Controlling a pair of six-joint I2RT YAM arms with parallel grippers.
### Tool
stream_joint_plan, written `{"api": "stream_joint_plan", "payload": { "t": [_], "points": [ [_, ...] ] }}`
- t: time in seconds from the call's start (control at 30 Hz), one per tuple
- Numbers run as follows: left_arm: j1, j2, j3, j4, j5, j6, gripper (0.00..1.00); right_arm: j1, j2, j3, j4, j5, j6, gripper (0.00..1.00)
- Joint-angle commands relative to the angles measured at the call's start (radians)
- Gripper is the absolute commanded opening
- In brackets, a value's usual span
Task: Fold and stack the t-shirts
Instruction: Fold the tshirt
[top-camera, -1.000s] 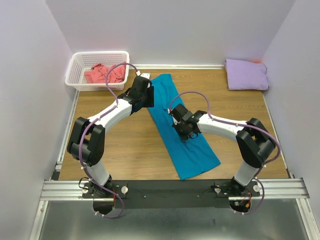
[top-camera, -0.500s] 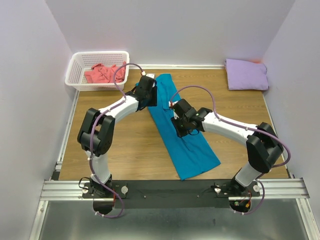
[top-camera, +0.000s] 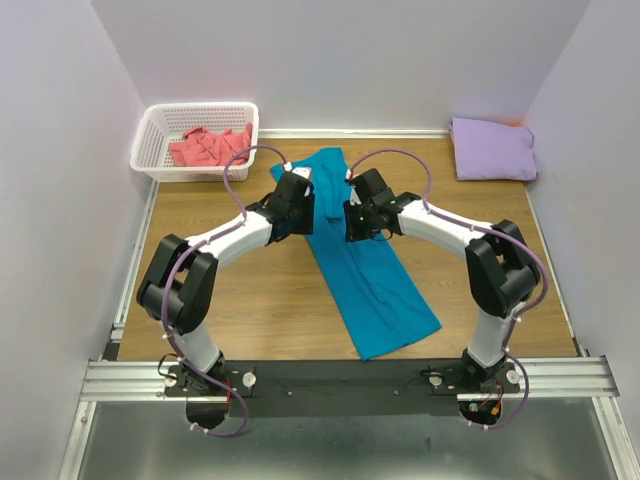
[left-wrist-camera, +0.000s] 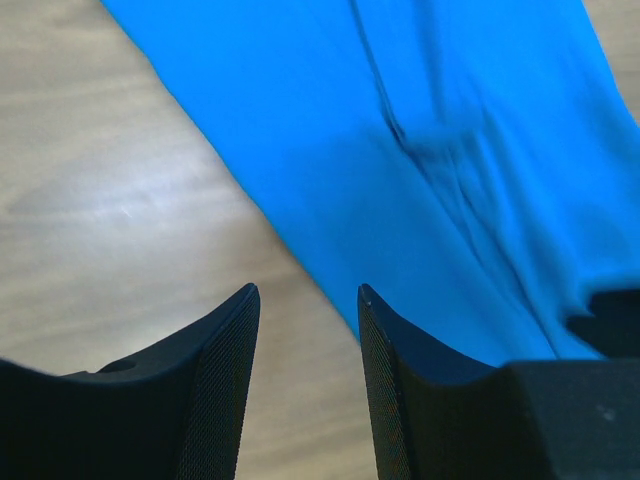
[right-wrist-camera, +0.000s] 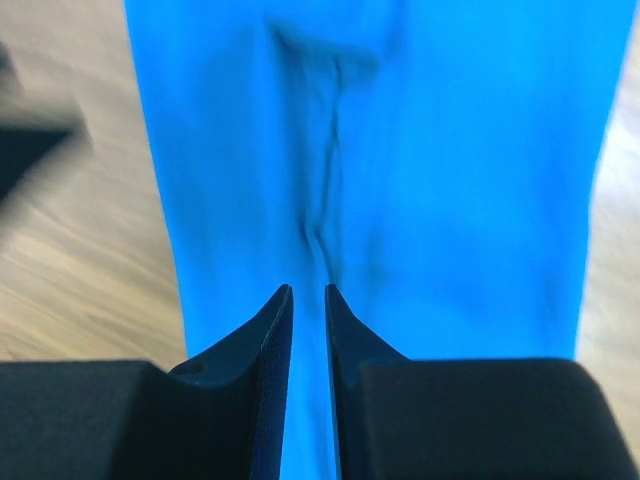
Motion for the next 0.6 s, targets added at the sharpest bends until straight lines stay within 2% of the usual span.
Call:
{"api": "stream_joint_plan", "payload": {
  "t": [0.0, 0.3, 0.57],
  "points": [
    [-0.056, -0.090, -0.069, 0.016, 0.018, -0.044, 0.52, -0.005, 0.086, 0.088, 0.076, -0.061, 0.028, 0.26],
    [-0.194, -0.101, -0.152, 0.062, 0.052, -0.142, 0.50, -0.021, 0.220, 0.161, 0.118, -0.043, 0.070, 0.25],
    [-0.243, -0.046, -0.163, 0.093, 0.055, -0.171, 0.45, -0.022, 0.261, 0.180, 0.131, -0.032, 0.080, 0.23]
  ]
}}
